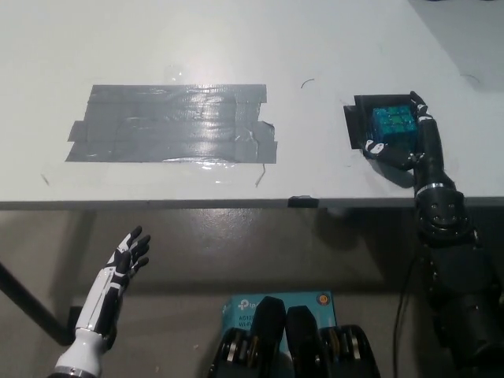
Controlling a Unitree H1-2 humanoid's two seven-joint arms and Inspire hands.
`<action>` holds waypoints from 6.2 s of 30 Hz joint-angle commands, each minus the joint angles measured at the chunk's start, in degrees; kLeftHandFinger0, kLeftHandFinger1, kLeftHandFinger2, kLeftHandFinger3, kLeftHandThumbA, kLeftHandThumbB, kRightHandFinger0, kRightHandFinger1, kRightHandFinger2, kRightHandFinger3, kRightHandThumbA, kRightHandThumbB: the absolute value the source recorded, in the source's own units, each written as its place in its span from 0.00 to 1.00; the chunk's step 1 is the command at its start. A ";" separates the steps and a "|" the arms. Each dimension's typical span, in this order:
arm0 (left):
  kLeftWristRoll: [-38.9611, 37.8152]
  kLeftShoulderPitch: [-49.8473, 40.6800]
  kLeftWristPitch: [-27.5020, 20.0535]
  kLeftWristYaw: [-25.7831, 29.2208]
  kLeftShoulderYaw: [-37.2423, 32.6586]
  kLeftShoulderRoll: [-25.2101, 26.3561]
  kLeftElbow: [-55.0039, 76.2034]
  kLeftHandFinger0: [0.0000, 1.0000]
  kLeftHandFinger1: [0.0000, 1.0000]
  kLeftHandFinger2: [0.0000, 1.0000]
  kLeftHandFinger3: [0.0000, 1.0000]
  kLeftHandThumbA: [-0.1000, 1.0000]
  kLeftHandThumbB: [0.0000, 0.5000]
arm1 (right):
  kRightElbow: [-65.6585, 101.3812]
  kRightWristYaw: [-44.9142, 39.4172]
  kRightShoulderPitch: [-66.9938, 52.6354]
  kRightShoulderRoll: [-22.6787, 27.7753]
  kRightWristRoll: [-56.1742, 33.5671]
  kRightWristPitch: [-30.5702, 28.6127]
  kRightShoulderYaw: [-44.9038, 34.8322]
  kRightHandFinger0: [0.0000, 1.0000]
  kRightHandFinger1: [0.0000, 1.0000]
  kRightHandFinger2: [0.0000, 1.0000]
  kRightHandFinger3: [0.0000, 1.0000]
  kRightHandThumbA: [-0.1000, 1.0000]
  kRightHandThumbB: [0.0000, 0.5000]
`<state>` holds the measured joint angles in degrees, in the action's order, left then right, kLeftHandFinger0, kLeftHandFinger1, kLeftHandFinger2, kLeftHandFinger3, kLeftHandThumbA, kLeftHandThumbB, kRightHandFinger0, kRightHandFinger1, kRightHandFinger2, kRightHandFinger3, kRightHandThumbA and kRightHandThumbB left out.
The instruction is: A rubick's cube is kept in the black marked spot on the table and the robot uses its right arm to pick it up and hands it to a person
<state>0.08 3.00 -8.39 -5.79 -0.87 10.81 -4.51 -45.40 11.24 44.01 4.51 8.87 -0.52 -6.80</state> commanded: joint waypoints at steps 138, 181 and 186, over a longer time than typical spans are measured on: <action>0.50 4.76 2.47 -1.59 -0.65 0.97 2.16 1.00 1.00 1.00 1.00 1.00 0.32 | -8.61 5.82 30.08 3.72 7.93 -3.20 16.17 1.00 1.00 1.00 1.00 0.94 0.91; 0.48 1.74 0.47 -1.59 -0.89 0.56 0.73 1.00 1.00 1.00 1.00 1.00 0.36 | 64.81 -4.14 -40.75 4.94 -10.44 -9.01 13.00 1.00 1.00 1.00 1.00 0.99 0.33; 0.49 -0.32 0.03 -1.55 -1.13 0.24 0.87 1.00 1.00 1.00 1.00 0.99 0.35 | 54.52 -4.01 -41.11 4.46 -6.71 -11.85 13.52 1.00 1.00 1.00 1.00 0.99 0.30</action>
<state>-0.05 4.23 -5.85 -6.67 -1.41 10.92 -6.35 12.13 9.92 3.21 9.67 5.52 -2.71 7.56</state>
